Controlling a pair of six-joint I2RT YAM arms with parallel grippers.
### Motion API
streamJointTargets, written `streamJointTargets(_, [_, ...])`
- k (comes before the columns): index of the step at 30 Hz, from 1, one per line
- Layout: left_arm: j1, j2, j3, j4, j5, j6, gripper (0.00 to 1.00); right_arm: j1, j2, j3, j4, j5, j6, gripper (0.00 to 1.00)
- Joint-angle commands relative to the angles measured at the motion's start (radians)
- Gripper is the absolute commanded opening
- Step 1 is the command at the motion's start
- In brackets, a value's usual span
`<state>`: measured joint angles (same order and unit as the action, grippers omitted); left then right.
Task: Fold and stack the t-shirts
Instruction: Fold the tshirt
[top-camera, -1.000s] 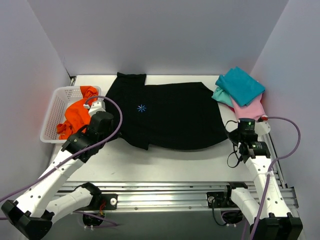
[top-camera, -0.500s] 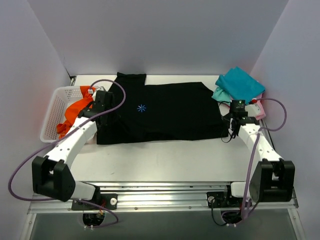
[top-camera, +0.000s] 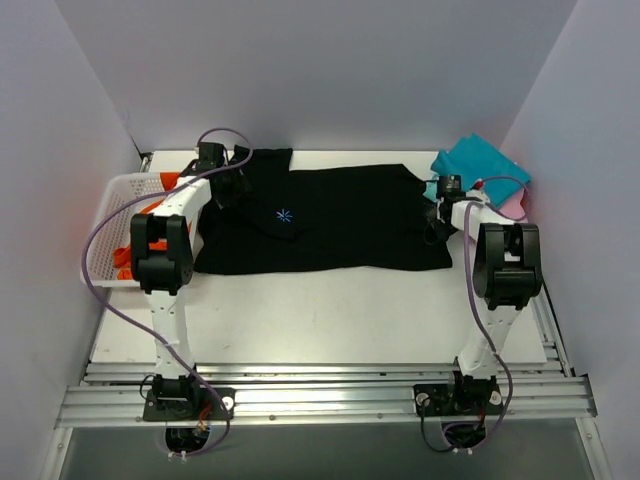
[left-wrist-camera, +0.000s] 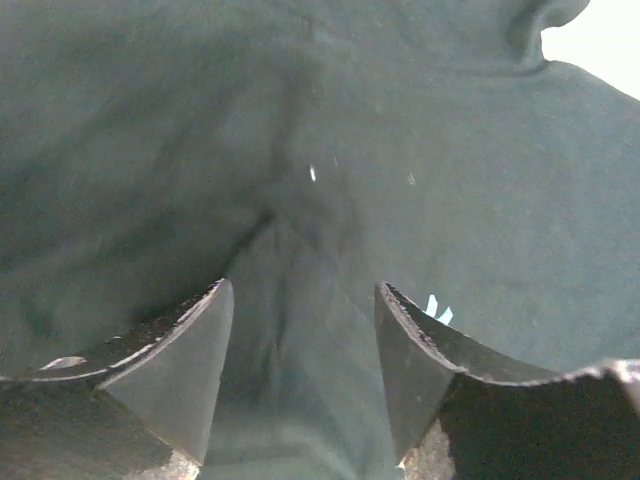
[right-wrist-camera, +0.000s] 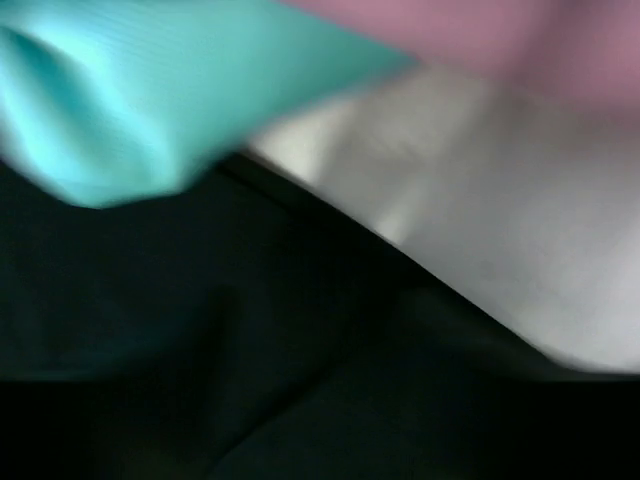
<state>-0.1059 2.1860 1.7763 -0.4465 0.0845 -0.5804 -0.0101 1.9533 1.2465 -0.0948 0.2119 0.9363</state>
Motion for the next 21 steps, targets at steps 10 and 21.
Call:
streamJointTargets(10, [-0.009, -0.493, -0.253, 0.026, -0.055, -0.024, 0.68, 0.078, -0.355, -0.066, -0.012, 0.165, -0.125, 1.0])
streamJointTargets(21, [-0.178, -0.877, -0.918, 0.155, -0.173, -0.226, 0.68, 0.131, -0.843, -0.614, 0.145, -0.012, -0.143, 1.0])
